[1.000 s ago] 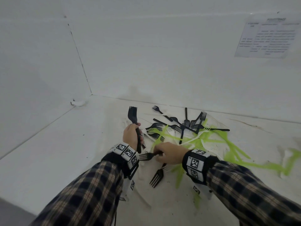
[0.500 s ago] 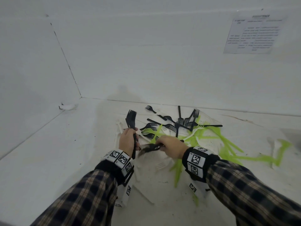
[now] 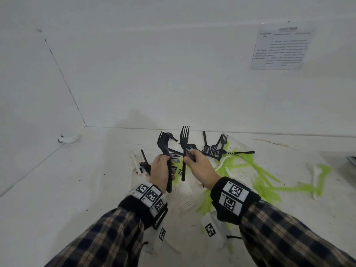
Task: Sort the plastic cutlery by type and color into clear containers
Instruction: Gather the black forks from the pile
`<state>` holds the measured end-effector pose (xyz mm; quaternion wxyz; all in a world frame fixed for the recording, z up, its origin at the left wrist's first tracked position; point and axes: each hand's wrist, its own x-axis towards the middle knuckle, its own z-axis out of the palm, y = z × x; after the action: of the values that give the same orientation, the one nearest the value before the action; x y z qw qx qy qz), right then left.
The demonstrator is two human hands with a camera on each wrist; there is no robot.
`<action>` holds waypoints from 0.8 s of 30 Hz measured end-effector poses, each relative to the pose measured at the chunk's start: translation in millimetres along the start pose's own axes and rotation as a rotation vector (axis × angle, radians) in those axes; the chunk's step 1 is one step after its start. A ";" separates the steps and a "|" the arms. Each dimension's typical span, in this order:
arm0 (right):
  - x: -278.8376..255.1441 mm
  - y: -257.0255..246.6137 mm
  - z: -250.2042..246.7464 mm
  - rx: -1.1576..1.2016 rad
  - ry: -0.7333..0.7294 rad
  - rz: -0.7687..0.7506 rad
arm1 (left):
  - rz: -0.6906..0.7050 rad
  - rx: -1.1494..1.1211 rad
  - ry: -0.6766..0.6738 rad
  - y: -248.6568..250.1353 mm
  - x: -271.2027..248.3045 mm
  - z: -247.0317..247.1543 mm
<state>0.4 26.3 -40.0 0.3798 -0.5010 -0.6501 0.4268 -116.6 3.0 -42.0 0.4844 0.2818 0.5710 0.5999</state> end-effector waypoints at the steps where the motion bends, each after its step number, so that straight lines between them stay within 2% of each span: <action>1: -1.3 -0.8 -0.1 0.043 -0.001 0.007 | 0.015 0.019 -0.013 -0.6 -2.5 3.7; 6: -7.8 0.4 -5.5 0.060 -0.082 0.034 | 0.071 0.091 -0.049 -11.3 -2.8 15.9; 11: -10.3 8.7 -5.4 0.035 0.025 0.112 | 0.015 -0.012 -0.140 -16.5 -7.3 25.4; 17: -9.2 10.6 -6.1 -0.118 0.071 0.143 | -0.004 0.056 -0.109 -17.7 -5.8 27.2; 21: -8.0 13.3 -8.4 -0.251 0.094 0.150 | -0.092 -0.068 -0.100 -18.8 -1.6 25.1; 24: -3.1 15.8 -7.5 -0.229 0.124 0.147 | -0.124 -0.105 -0.046 -17.0 1.1 21.4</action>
<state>13.2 26.7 -52.4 0.3272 -0.6128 -0.6312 0.3449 -93.5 10.8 -54.5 0.5479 0.2338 0.5439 0.5911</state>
